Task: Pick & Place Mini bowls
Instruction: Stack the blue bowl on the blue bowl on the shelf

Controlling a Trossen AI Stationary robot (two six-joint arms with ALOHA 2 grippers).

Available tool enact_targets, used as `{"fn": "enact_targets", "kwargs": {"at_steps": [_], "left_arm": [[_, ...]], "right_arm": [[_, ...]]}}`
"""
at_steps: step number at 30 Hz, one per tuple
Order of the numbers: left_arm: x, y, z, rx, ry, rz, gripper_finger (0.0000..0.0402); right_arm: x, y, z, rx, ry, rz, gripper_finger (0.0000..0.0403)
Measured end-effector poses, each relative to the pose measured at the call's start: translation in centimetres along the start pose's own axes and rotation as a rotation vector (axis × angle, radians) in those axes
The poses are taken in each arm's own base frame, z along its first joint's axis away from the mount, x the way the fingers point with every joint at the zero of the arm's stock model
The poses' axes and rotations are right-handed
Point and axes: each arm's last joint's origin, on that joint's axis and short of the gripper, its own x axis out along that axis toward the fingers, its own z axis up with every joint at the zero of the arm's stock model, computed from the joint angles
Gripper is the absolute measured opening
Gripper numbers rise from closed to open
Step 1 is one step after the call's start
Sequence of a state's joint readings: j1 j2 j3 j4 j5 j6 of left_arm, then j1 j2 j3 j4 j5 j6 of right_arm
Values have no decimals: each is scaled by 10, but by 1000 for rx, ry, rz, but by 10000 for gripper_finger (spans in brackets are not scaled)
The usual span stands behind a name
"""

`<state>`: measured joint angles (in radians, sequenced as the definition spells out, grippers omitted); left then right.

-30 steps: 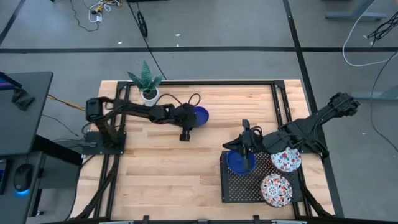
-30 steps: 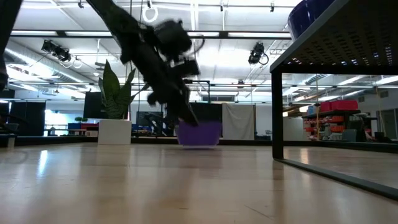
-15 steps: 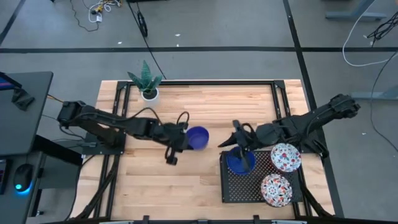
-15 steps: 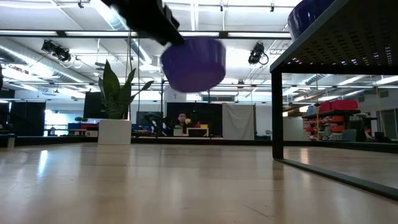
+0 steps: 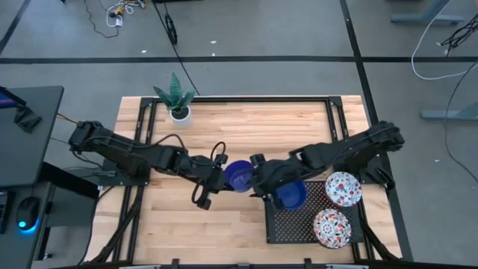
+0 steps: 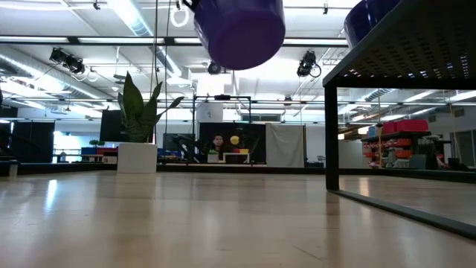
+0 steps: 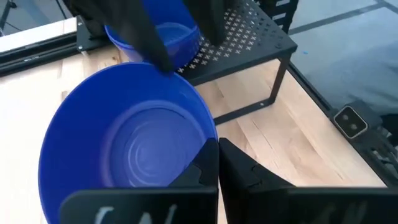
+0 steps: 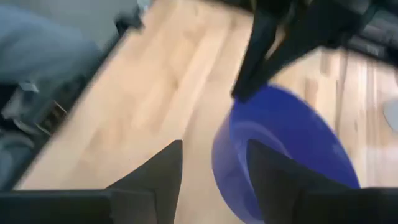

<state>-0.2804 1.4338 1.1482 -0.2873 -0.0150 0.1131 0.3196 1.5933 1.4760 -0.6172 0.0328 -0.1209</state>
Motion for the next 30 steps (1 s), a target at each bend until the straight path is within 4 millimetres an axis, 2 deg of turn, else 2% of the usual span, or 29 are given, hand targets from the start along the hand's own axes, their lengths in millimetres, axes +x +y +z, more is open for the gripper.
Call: {"fn": "enact_targets", "kwargs": {"at_steps": [4,10,14,20,24,28,30], "left_arm": [[-1,0,2,0,-3,1,1],[-1,0,3,1,-6,1,1],[-1,1,3,1,-4,15,1],[-1,2,3,4,-9,43,6],[-2,3,8,7,-62,52,31],[-10,6,21,-8,-169,100,74],[-18,6,30,-27,-196,140,95]], "right_arm": [[11,-2,5,-6,112,-9,172],[15,-2,5,-11,131,-9,142],[15,-2,5,-10,132,-13,102],[18,-2,5,-2,138,-30,15],[20,-1,5,61,133,-46,14],[22,-1,4,135,140,-208,6],[17,6,6,179,122,-272,5]]}}
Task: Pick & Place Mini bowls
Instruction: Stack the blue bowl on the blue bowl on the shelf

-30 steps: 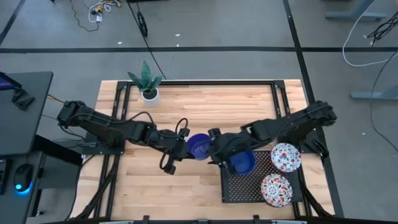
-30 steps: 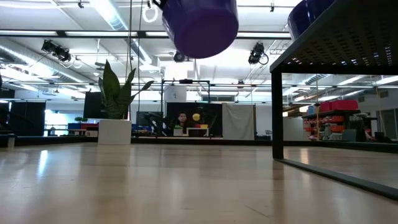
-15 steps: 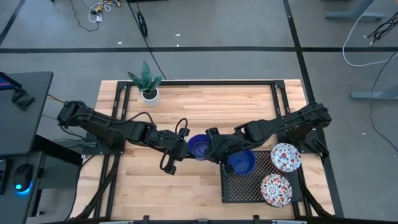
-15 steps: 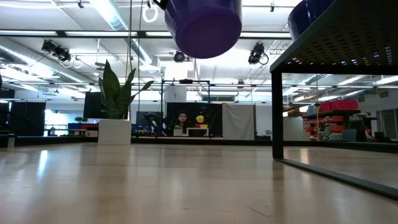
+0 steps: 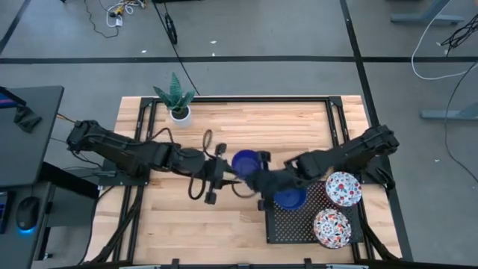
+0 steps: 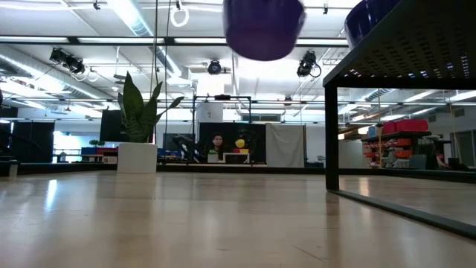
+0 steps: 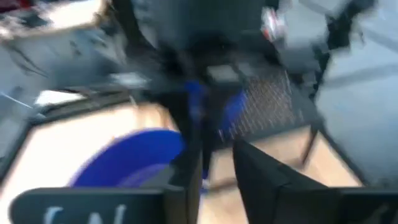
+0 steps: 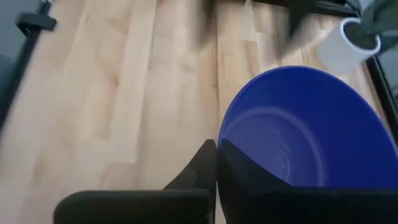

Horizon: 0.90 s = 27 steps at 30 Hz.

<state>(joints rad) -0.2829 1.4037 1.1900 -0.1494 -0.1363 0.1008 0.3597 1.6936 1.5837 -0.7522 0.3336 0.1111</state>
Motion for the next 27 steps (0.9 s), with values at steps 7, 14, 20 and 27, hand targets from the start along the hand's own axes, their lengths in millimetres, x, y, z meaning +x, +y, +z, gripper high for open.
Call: {"fn": "enact_targets", "kwargs": {"at_steps": [7,14,20,27], "left_arm": [[-33,9,22,-112,5,286,124],[-34,2,-11,-159,152,483,108],[-18,-13,-67,-255,156,544,96],[-13,-41,-133,-340,32,464,92]], "right_arm": [[-31,25,-11,109,20,-7,4],[-96,53,-28,152,64,-67,2],[-139,78,-36,160,42,-2,1],[-148,100,-56,177,34,-14,0]]}}
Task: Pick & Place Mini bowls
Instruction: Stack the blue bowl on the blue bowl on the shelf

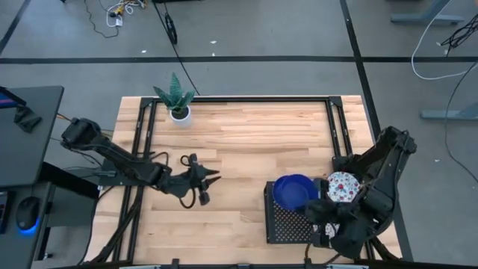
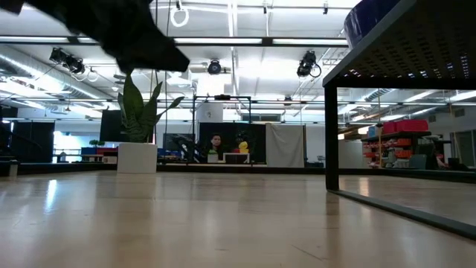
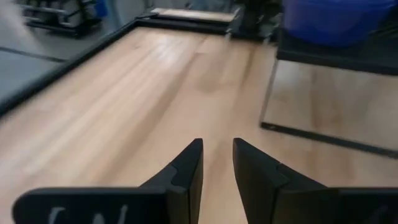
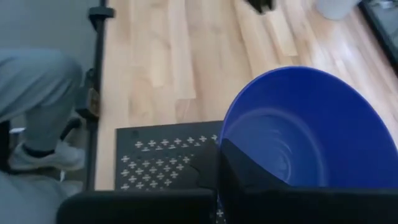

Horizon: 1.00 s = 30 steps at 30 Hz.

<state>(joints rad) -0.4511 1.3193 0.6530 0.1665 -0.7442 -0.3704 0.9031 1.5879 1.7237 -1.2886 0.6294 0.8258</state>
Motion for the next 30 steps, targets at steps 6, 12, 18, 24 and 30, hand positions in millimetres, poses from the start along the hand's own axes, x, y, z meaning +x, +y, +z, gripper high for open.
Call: {"fn": "enact_targets", "kwargs": {"at_steps": [6,12,18,24,30], "left_arm": [[-10,-1,-28,-84,-77,-136,91],[-13,-1,-33,-106,-98,-165,92],[-13,-2,-33,-107,-95,-181,92],[-13,-2,-33,-106,-94,-184,92],[-13,-2,-33,-105,-94,-184,92]], "right_arm": [[19,1,-13,34,3,-74,0],[42,-2,-13,68,9,-106,0],[51,-2,-14,54,54,-113,0],[51,-3,-15,66,62,-123,0],[61,1,-20,40,103,-85,0]]}}
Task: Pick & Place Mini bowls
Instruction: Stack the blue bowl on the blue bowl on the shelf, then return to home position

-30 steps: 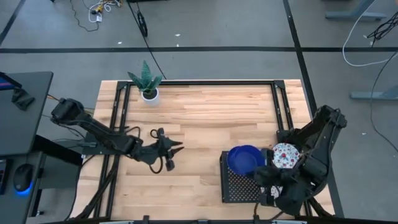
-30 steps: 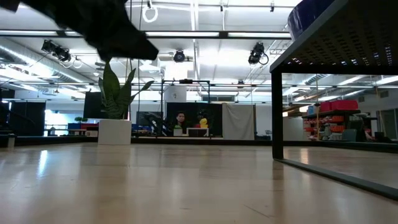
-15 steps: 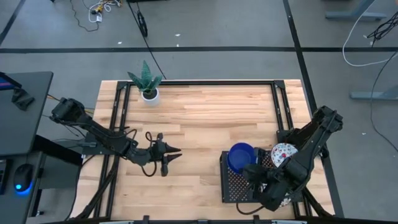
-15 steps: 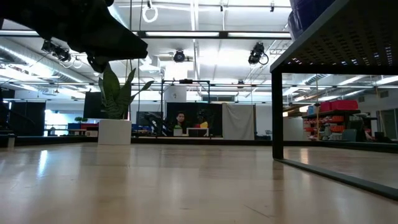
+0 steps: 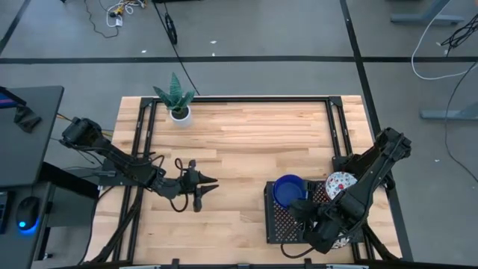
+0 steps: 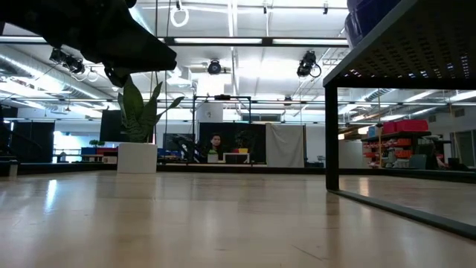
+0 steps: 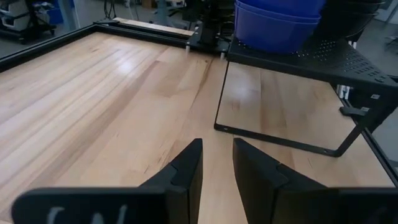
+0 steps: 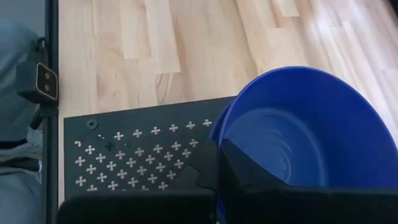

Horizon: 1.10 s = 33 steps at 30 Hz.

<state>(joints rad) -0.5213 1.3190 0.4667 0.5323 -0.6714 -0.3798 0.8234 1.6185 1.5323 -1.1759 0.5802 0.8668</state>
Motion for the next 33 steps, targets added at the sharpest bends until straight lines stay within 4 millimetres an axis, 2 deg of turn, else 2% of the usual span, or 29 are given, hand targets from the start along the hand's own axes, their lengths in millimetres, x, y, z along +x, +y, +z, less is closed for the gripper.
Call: {"fn": "enact_targets", "kwargs": {"at_steps": [19,33], "left_arm": [[0,0,0,1,0,0,92],[0,0,0,0,1,-1,92]], "right_arm": [[7,1,-3,-32,1,0,10],[10,-2,1,-17,15,-2,70]]}}
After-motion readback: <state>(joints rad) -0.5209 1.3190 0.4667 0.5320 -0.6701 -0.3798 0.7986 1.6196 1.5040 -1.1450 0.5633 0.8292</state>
